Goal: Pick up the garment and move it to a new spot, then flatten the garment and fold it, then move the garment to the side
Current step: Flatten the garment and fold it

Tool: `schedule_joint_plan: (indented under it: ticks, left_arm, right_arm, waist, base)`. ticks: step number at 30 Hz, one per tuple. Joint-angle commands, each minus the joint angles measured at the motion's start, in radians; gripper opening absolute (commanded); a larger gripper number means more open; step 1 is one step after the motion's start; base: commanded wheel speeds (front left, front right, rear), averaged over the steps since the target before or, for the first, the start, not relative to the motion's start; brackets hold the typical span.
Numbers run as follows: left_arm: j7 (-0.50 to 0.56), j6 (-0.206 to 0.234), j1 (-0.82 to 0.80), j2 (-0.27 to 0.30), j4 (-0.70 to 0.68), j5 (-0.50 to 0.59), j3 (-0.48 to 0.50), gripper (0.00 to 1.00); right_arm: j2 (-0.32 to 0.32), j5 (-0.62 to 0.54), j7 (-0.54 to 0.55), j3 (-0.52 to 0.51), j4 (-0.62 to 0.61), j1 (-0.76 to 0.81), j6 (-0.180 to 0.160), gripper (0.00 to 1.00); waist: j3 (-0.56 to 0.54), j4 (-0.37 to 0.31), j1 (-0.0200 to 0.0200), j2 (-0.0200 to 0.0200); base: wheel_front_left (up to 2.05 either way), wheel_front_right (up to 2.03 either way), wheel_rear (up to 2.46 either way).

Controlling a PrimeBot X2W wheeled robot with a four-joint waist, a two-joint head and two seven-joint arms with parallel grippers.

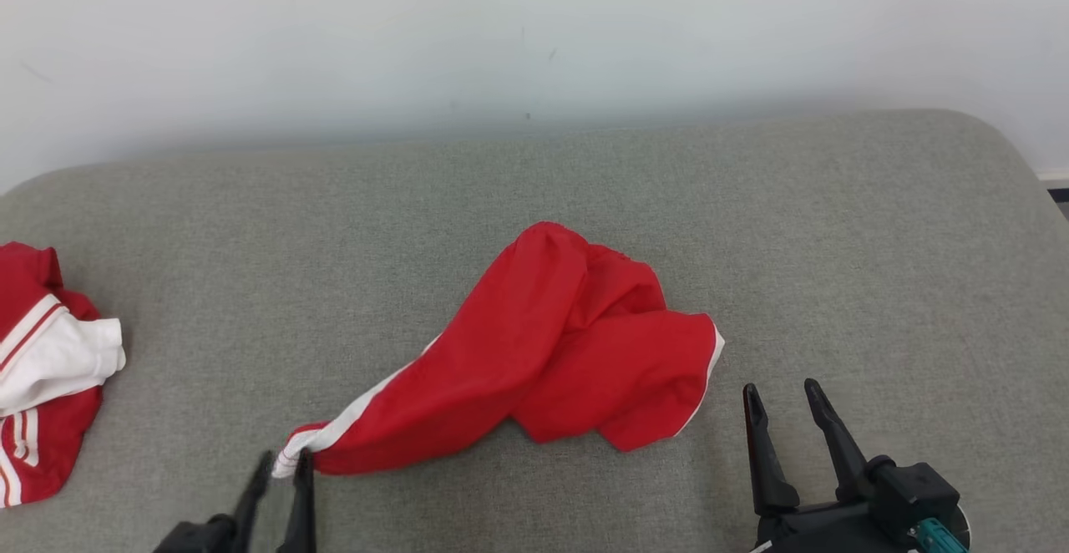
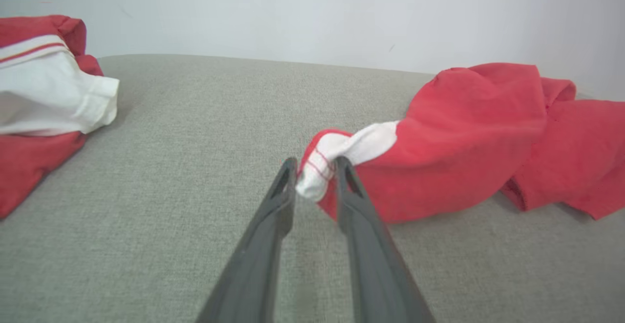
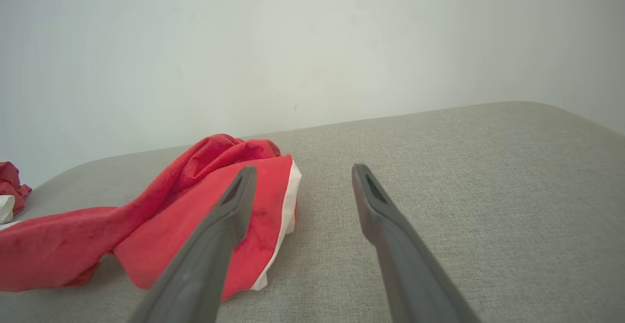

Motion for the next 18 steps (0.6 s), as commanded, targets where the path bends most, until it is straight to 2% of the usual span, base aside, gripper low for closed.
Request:
schedule_joint_plan:
  ticks: [1, 11, 18]
  left_arm:
    - [-0.003, -0.001, -0.006, -0.004, -0.015, 0.016, 0.015, 1.00]
    - [-0.003, -0.007, 0.043, -0.064, -0.179, 0.108, 0.173, 1.00]
    - [-0.003, -0.015, 0.077, -0.093, -0.206, 0.178, 0.244, 1.00]
  right_arm:
    - [0.003, -0.005, -0.001, 0.002, 0.001, 0.010, -0.002, 1.00]
    - [0.003, 0.004, -0.001, -0.002, -0.001, 0.020, -0.002, 1.00]
    - [0.003, 0.003, -0.001, -0.002, 0.008, 0.018, -0.002, 1.00]
  waist:
    - [-0.006, 0.005, 0.0001, 0.0000]
    - [-0.023, 0.021, 0.0001, 0.0000]
    - [-0.026, 0.030, 0.0001, 0.0000]
  base:
    - [0.00, 0.00, 0.00]
    - [0.00, 0.00, 0.00]
    - [0.00, 0.00, 0.00]
